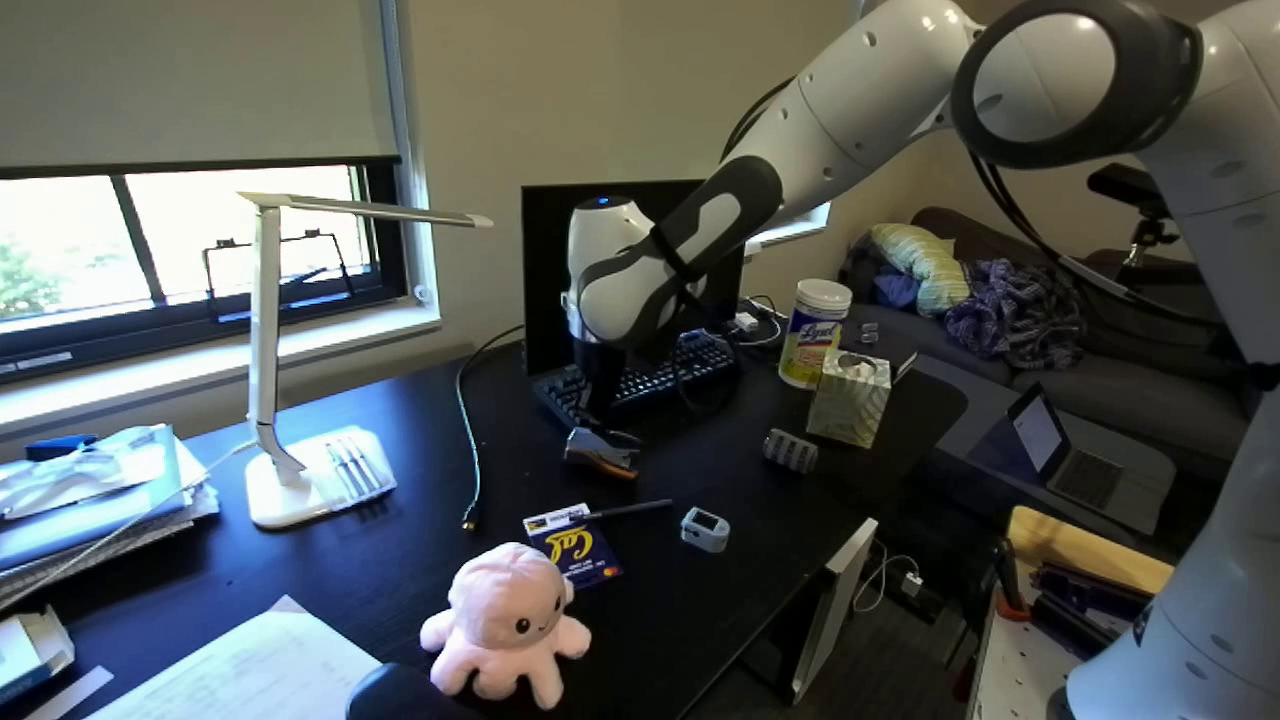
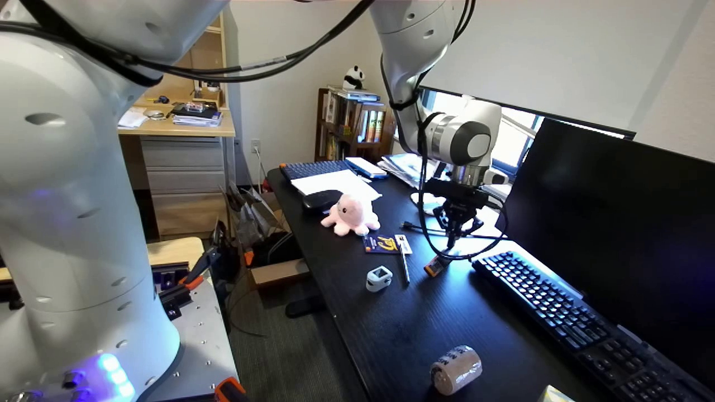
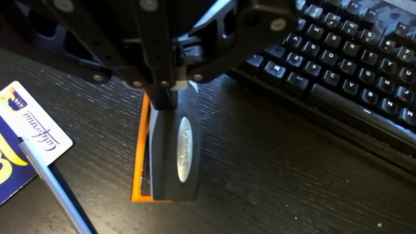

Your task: Move the stapler to the right

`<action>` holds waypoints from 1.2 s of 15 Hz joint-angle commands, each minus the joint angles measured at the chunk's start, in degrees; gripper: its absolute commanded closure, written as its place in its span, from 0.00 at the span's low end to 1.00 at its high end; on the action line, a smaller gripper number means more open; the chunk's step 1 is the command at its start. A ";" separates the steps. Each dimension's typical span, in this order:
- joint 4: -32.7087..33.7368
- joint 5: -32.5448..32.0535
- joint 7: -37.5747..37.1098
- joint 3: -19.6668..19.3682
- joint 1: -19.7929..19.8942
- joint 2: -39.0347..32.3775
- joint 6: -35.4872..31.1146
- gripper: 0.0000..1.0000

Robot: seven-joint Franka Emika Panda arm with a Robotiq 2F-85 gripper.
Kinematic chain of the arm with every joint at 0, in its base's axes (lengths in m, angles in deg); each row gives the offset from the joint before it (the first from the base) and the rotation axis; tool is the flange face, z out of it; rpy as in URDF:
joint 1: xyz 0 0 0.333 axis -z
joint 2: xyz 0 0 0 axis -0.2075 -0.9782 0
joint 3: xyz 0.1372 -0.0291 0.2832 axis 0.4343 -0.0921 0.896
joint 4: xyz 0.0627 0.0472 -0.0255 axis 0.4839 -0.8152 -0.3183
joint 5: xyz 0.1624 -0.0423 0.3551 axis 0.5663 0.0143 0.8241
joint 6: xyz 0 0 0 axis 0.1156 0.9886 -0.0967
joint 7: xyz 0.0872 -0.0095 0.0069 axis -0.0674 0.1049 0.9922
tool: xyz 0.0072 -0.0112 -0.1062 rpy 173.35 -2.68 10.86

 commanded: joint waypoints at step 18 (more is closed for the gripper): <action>-3.81 2.31 -6.87 1.83 -0.38 3.84 -0.53 0.09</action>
